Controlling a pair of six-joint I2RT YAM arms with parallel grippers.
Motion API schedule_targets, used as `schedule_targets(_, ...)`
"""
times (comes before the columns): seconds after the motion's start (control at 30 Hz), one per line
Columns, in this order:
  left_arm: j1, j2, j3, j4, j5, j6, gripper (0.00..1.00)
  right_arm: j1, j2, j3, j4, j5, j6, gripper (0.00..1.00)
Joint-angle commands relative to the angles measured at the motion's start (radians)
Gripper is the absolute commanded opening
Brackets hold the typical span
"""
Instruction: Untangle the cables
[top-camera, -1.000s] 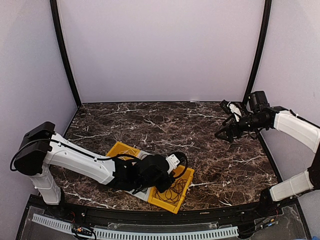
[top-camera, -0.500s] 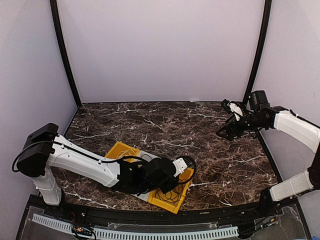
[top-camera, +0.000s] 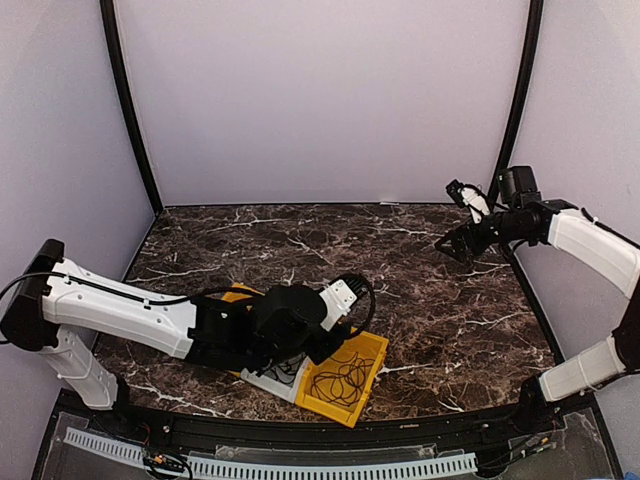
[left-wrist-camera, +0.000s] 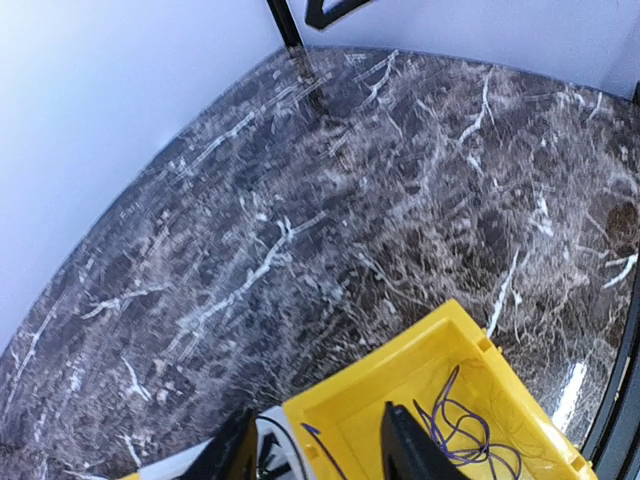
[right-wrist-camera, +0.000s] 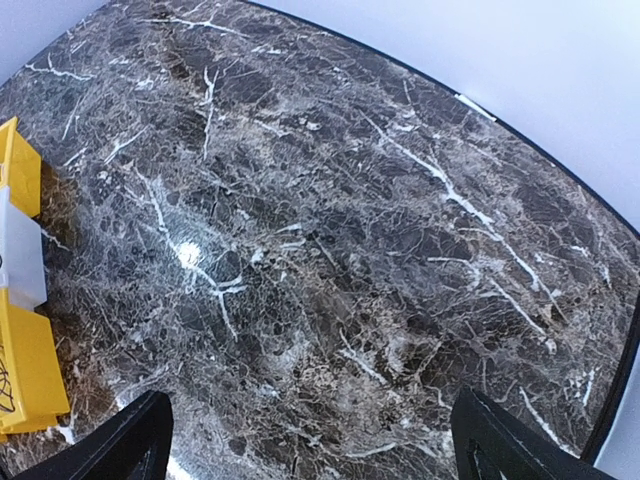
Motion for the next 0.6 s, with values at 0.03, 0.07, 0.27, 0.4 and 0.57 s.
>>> schedule_targets(0.03, 0.011, -0.187, -0.017, 0.044, -0.063, 0.005, 0.55, -0.004, -0.026, 0.09, 0.085, 0.066, 0.082, 0.99)
schedule_targets(0.07, 0.027, -0.223, -0.025, 0.043, -0.052, -0.004, 0.58, -0.004, -0.036, 0.103, 0.093, 0.068, 0.082, 0.99)
schedule_targets(0.27, 0.186, -0.374, -0.033, -0.097, -0.047, -0.179, 0.67, -0.004, -0.112, 0.155, 0.139, 0.091, 0.122, 0.99)
schedule_targets(0.4, 0.316, -0.454, -0.031, -0.232, -0.11, -0.253, 0.72, -0.004, -0.141, 0.189, 0.146, 0.115, 0.167, 0.99)
schedule_targets(0.57, 0.439, -0.463, 0.011, -0.348, -0.137, -0.293, 0.75, -0.005, -0.146, 0.155, 0.176, 0.111, 0.191, 0.98)
